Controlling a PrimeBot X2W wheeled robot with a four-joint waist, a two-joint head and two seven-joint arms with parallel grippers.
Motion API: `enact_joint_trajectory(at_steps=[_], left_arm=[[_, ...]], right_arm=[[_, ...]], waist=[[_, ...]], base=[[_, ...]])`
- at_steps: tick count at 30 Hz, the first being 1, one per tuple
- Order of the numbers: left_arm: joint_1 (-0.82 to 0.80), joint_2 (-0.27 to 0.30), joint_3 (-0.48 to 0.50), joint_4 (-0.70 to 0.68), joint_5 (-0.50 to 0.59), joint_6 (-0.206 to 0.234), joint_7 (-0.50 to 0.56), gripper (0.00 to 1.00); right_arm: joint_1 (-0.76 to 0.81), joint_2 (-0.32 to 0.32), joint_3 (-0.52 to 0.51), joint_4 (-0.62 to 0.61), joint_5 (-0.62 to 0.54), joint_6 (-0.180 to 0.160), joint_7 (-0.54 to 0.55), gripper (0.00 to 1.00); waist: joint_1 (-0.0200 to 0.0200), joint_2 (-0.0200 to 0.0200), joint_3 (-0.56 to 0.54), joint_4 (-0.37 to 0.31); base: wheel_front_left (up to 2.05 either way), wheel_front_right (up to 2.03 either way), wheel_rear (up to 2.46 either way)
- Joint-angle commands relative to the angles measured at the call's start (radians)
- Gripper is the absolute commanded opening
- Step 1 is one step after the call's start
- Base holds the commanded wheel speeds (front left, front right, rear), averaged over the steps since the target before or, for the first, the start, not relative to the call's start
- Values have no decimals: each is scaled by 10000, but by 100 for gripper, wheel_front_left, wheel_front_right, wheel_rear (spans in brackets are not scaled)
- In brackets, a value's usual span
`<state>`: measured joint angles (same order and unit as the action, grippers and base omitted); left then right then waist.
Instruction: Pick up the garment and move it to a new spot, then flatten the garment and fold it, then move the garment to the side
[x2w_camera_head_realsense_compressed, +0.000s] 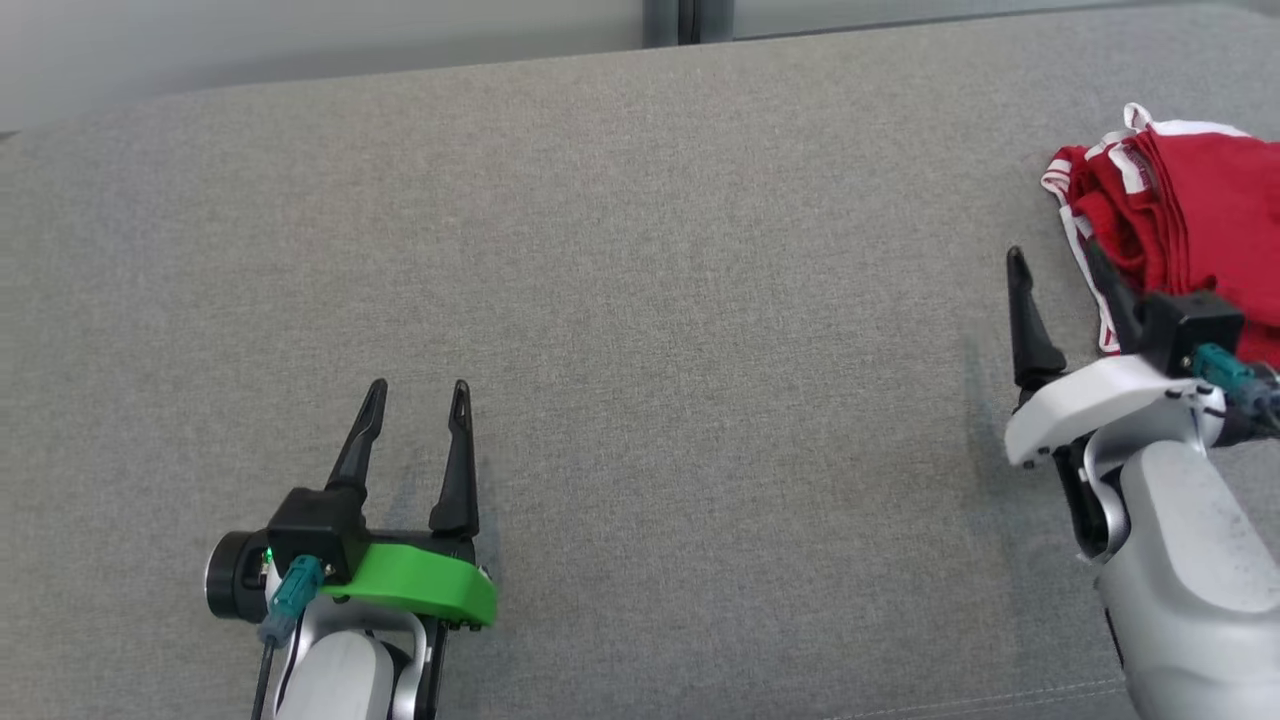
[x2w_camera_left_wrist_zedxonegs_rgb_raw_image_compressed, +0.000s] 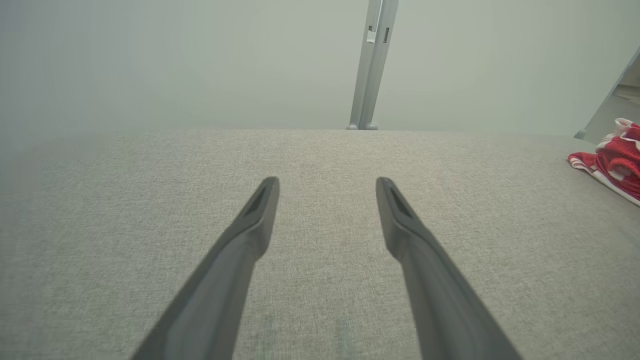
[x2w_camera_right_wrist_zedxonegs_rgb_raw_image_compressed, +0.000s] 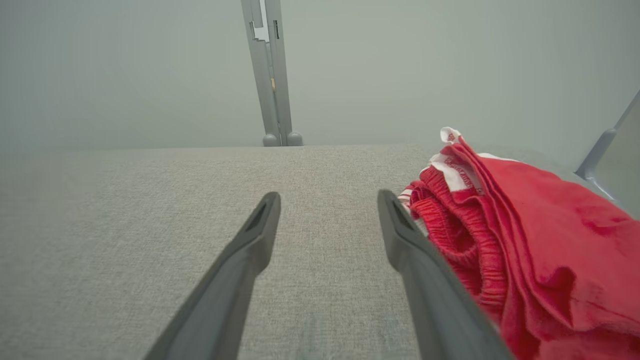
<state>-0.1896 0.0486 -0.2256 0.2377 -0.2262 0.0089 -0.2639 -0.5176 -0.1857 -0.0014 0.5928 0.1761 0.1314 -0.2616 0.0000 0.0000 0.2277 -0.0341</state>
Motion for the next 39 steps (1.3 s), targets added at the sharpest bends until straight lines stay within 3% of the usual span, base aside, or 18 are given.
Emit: enact_joint_trajectory(at_steps=[1, 17, 31, 39], left_arm=[[217, 41, 130, 51, -16, 51, 6, 100], [1666, 37, 930, 251, 159, 236, 6, 100], [2031, 38, 1533, 551, 338, 341, 6, 100], [1999, 38, 1764, 852, 449, 190, 6, 100]], right_arm=[[373, 107, 70, -186, 38, -17, -37, 100], [3151, 1046, 581, -1182, -349, -17, -40, 100], [3451, 1194, 666, -1487, -638, -15, -40, 100], [3349, 1221, 746, -1639, -912, -15, -40, 100]], waist=[[0, 0, -625, 178], [0, 0, -2287, 376], [0, 0, -2729, 318], [0, 0, -2873, 275]], base=[[0, 0, 0], [0, 0, 0], [0, 0, 0], [0, 0, 0]])
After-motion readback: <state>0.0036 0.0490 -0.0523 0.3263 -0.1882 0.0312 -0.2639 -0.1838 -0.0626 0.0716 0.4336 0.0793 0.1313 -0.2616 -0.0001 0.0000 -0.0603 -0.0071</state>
